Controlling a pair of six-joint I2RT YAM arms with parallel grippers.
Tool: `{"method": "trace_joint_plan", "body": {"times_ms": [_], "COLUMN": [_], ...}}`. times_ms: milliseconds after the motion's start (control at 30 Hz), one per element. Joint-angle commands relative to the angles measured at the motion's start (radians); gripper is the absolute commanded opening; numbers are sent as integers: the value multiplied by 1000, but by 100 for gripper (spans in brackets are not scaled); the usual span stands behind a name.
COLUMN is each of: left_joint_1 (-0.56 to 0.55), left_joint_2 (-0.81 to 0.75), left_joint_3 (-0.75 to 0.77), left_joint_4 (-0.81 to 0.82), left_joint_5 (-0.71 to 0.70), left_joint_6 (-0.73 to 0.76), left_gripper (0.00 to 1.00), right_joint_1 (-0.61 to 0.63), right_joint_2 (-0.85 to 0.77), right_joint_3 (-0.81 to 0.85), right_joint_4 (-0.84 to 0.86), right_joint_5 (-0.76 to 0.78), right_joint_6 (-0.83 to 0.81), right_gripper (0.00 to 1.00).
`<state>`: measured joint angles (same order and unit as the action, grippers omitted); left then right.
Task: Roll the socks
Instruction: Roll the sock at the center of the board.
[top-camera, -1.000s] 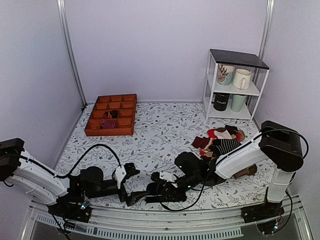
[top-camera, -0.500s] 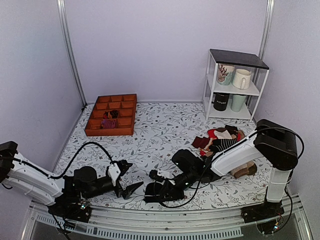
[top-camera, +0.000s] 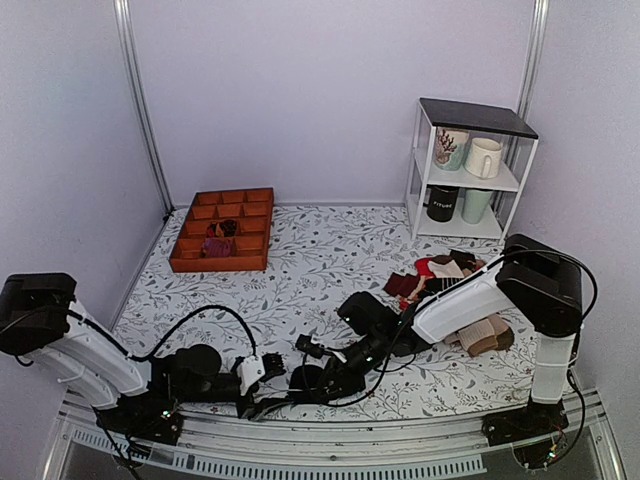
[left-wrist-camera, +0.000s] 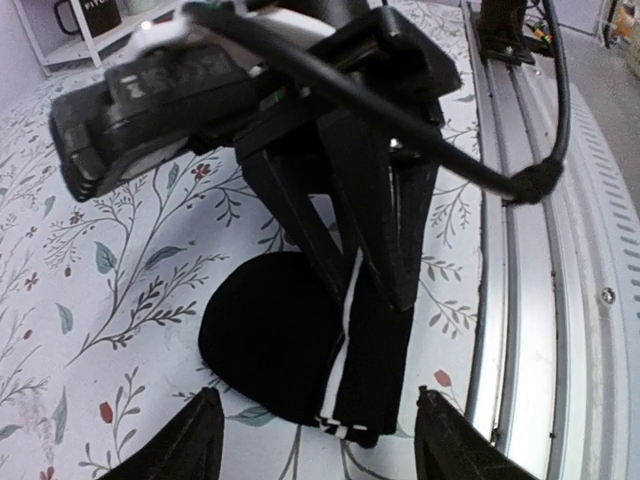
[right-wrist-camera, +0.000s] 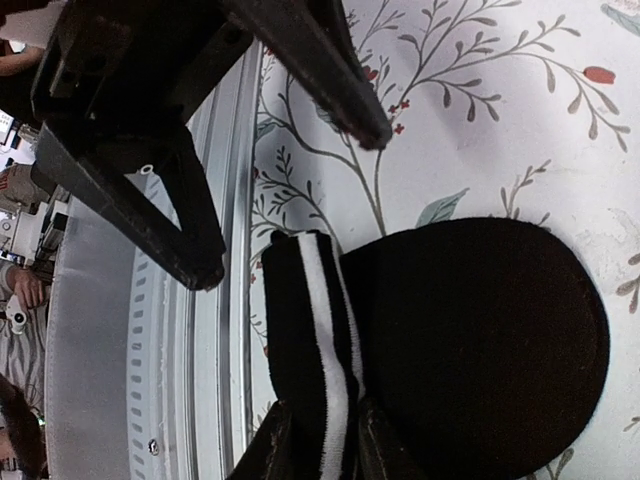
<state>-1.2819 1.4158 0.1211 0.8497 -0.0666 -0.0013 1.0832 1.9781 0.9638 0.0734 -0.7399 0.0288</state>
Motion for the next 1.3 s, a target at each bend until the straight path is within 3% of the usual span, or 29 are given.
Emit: {"method": "trace_joint_plan", "body": {"times_ms": [0, 200, 467, 667, 733, 867, 1000, 1067, 1267], "left_joint_1": [-18, -23, -26, -27, -27, -26, -25, -18, -6], "left_joint_2": [47, 133, 198, 203, 214, 237, 244, 244, 269], "left_joint_3": [38, 61, 60, 68, 77, 93, 99, 110, 116], "left_joint_4": [63, 97, 149, 138, 128, 79, 13, -55, -158], "left_joint_5": [65, 74, 86, 92, 98, 105, 99, 98, 141], "left_joint_6": [-8, -4, -34, -35, -38, -78, -191, -258, -409], "left_gripper": [66, 64, 39, 14, 0, 0, 0, 0, 0], "right_joint_1": [-3, -5, -10, -12, -13, -15, -14, -14, -1], "right_joint_2": [102, 103, 104, 112, 110, 95, 39, -21, -272], "right_joint_3": [-51, -52, -58, -57, -58, -53, -65, -90, -229], "right_joint_4": [-235, -242, -242, -242, -240, -239, -206, -149, 119], "right_joint_5": [111, 111, 109, 109, 109, 128, 176, 236, 397], "right_joint_6": [29, 26, 28, 28, 31, 33, 19, 7, -135], "right_gripper": [23, 23, 23, 23, 23, 24, 38, 44, 48]}}
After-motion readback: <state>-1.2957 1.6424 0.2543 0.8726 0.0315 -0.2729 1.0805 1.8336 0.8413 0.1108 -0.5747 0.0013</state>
